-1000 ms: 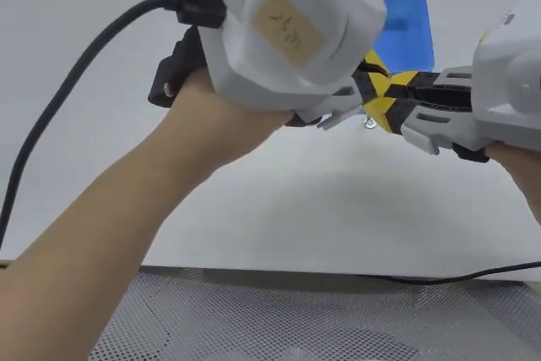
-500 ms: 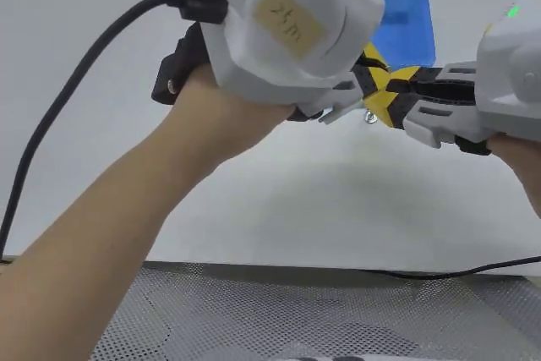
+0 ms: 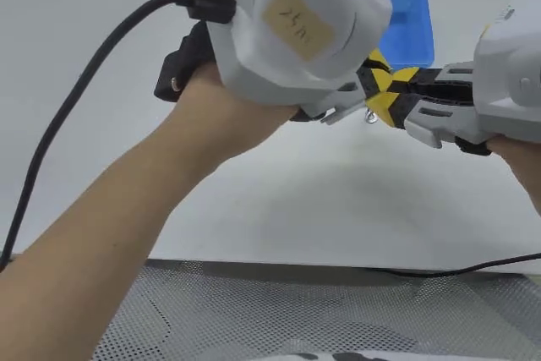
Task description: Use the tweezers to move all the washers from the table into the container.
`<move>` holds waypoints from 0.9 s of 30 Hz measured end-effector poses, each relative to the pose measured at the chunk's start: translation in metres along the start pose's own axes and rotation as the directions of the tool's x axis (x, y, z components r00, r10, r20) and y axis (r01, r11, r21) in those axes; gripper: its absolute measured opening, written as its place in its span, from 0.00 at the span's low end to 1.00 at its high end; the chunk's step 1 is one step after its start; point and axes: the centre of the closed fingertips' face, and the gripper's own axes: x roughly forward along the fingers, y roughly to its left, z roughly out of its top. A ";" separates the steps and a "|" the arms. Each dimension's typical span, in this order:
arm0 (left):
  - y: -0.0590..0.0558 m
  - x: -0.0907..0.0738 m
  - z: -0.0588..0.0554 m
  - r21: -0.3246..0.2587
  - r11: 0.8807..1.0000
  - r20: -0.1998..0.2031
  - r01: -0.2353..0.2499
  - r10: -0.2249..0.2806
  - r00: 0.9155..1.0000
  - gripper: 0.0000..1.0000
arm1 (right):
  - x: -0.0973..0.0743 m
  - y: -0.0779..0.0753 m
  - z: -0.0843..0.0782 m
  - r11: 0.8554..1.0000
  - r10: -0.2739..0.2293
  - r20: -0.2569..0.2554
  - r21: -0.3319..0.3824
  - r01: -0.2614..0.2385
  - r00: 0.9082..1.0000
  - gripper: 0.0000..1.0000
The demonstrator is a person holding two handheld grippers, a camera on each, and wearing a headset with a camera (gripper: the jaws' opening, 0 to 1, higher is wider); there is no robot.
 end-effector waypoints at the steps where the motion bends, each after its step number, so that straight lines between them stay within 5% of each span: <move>1: -0.001 0.000 0.001 0.004 1.000 0.000 0.000 0.000 1.000 0.00 | 0.000 0.001 0.000 1.000 0.001 0.000 -0.001 -0.001 1.000 0.04; 9: 0.000 -0.009 0.006 0.031 1.000 -0.006 0.000 0.001 1.000 0.00 | -0.003 0.004 0.010 1.000 0.005 0.018 -0.008 -0.005 1.000 0.04; 17: 0.006 -0.021 0.023 0.062 0.998 0.022 -0.026 0.025 0.999 0.00 | -0.011 0.002 0.033 0.999 0.002 0.056 -0.036 0.000 0.998 0.04; 27: 0.011 -0.014 0.030 0.097 0.993 0.061 -0.060 0.054 0.997 0.00 | -0.023 -0.007 0.057 0.997 -0.010 0.095 -0.069 0.016 0.995 0.04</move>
